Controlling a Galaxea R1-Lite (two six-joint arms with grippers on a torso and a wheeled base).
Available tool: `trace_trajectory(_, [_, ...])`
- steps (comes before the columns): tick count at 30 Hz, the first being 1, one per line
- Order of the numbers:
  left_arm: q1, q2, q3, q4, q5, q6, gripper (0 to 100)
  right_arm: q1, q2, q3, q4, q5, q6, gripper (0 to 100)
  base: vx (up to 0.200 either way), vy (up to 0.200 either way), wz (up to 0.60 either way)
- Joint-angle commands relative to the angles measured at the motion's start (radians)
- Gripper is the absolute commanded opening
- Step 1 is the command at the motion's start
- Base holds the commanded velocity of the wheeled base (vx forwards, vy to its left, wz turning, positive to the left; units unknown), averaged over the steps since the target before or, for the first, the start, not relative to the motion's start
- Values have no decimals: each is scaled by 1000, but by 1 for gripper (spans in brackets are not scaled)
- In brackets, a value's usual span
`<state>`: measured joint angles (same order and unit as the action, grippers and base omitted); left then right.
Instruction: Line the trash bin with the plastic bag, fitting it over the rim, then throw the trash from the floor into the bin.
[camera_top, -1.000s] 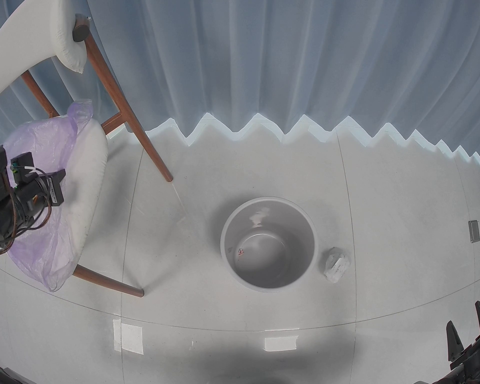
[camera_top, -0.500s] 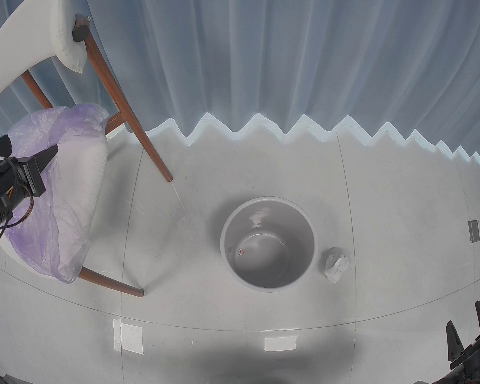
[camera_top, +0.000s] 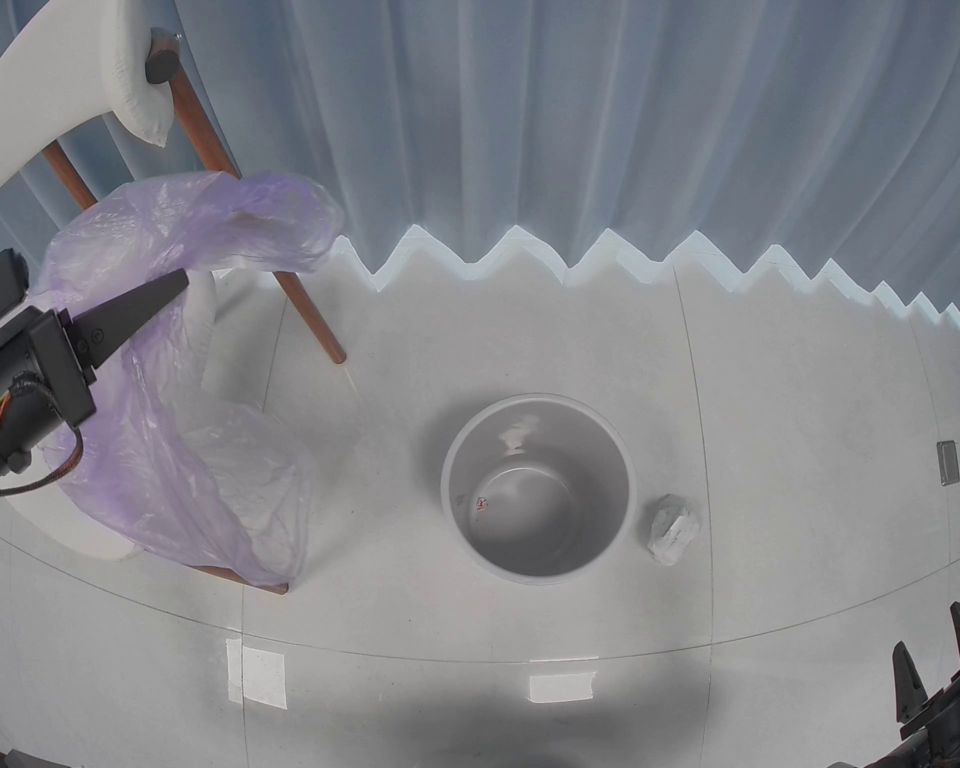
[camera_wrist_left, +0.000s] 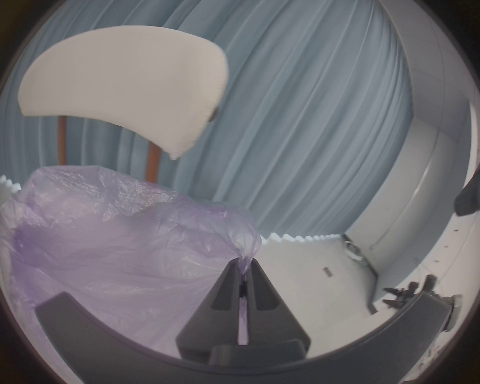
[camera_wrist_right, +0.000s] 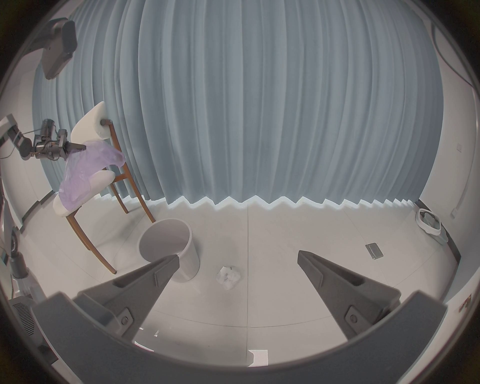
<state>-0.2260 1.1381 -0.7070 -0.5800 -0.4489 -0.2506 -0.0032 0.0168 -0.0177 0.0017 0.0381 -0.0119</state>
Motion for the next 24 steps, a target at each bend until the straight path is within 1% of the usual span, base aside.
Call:
trace_trajectory(1, [-151, -27, 9, -3, -7, -36, 0, 0, -17, 16, 0, 0, 0, 100, 0, 0, 0])
trace_trajectory(4, [-230, -23, 9, -20, -7, -45, 0, 0, -17, 16, 0, 0, 0, 100, 0, 0, 0])
trace_trajectory(7, [-303, -8, 11, -66, -7, -93, 0, 0, -17, 16, 0, 0, 0, 100, 0, 0, 0])
trace_trajectory(12, [-406, 19, 6, -156, -7, -203, 0, 0, -17, 16, 0, 0, 0, 100, 0, 0, 0])
trace_trajectory(15, [-464, 43, -15, -212, -8, -312, 0, 0, -17, 16, 0, 0, 0, 100, 0, 0, 0])
trace_trajectory(16, [-478, 54, -28, -224, -10, -335, 0, 0, -17, 16, 0, 0, 0, 100, 0, 0, 0])
trace_trajectory(21, [-518, 103, -83, -235, -14, -346, 0, 0, -17, 18, 0, 0, 0, 100, 0, 0, 0])
trace_trajectory(22, [-541, 114, -92, -236, -24, -348, 0, 0, -17, 16, 0, 0, 0, 100, 0, 0, 0])
trace_trajectory(23, [-544, 115, -92, -235, -25, -348, 0, 0, -17, 16, 0, 0, 0, 100, 0, 0, 0])
trace_trajectory(24, [-576, 138, -98, -236, -42, -349, 0, 0, -17, 18, 0, 0, 0, 100, 0, 0, 0])
